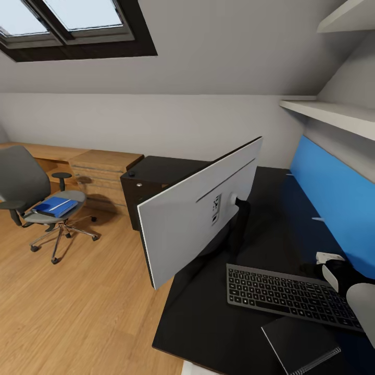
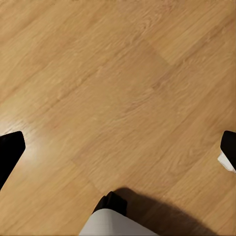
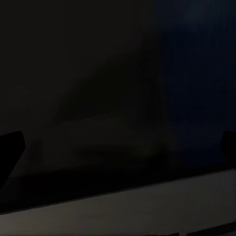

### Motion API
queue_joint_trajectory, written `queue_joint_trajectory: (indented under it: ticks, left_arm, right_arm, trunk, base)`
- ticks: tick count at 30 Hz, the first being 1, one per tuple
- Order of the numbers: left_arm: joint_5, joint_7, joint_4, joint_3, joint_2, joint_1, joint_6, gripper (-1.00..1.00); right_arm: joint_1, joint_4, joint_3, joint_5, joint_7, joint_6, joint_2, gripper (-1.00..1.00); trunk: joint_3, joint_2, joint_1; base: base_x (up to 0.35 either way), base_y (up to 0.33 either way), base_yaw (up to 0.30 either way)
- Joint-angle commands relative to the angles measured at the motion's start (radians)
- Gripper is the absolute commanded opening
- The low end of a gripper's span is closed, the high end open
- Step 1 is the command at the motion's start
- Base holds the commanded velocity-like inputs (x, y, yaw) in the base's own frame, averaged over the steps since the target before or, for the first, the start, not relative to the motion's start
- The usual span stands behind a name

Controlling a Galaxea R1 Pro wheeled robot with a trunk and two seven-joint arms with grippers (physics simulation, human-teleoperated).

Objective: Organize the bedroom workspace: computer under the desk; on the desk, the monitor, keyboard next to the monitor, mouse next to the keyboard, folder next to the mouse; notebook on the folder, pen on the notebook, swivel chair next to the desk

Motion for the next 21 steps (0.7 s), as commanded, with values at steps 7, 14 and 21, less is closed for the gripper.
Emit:
queue_joint_trajectory:
  ticks: [7, 14, 21]
  left_arm:
    - [0.01, 0.007, -0.006, 0.0, 0.0, 0.0, 0.005, 1.0]
    - [0.009, 0.008, -0.006, -0.002, 0.0, 0.0, 0.005, 1.0]
    - [0.01, 0.008, 0.0, -0.002, -0.001, 0.0, 0.005, 1.0]
  right_arm:
    - [0.0, -0.002, -0.006, 0.012, 0.007, 0.006, 0.001, 1.0]
    - [0.0, -0.002, -0.006, 0.012, 0.007, 0.006, 0.001, 1.0]
    - [0.0, -0.002, -0.006, 0.012, 0.007, 0.006, 0.001, 1.0]
  trunk:
    - [-0.023, -0.05, 0.027]
    - [-0.026, -0.057, 0.031]
    - [-0.026, -0.057, 0.031]
  base:
    - [0.0, 0.0, 0.0]
    - [0.0, 0.0, 0.0]
    - [0.0, 0.0, 0.0]
